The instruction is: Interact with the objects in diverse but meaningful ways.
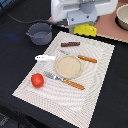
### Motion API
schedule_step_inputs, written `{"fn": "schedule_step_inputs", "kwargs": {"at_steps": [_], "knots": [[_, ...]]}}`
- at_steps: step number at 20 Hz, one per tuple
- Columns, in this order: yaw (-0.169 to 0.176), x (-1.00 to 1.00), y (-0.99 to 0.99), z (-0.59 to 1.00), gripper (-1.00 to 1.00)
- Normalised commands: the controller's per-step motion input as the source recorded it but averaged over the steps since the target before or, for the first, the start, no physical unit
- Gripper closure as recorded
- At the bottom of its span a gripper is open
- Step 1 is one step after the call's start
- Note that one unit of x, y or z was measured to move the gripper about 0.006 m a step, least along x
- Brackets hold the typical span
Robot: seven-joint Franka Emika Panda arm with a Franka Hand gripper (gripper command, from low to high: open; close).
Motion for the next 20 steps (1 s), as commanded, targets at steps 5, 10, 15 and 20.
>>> {"fn": "schedule_step_inputs", "kwargs": {"at_steps": [5, 10, 15, 20], "knots": [[0.039, -1.00, 0.24, -0.12, 1.00], [0.033, -1.00, 0.16, -0.15, 1.00], [0.034, -1.00, 0.11, -0.18, 1.00], [0.038, -1.00, 0.01, -0.24, 1.00]]}}
